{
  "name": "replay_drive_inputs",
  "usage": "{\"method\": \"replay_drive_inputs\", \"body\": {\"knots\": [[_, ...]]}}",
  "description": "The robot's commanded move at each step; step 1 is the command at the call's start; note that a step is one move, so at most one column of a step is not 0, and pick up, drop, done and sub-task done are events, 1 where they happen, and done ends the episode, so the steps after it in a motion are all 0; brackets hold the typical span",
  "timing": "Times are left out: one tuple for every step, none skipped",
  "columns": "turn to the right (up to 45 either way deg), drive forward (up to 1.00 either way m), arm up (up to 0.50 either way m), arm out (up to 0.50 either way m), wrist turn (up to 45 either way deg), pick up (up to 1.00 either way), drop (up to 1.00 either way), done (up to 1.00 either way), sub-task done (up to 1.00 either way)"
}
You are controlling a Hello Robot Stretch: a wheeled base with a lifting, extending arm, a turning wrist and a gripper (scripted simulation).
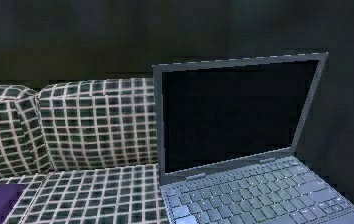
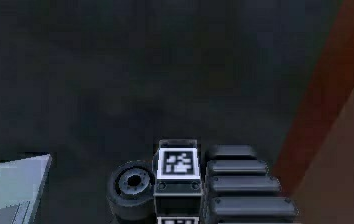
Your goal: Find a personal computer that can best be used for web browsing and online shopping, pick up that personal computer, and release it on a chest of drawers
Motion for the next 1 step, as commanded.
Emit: {"method": "replay_drive_inputs", "body": {"knots": [[-24.0,0.00,0.00,0.00,0.0,0.00,0.00,0.00,0.00]]}}
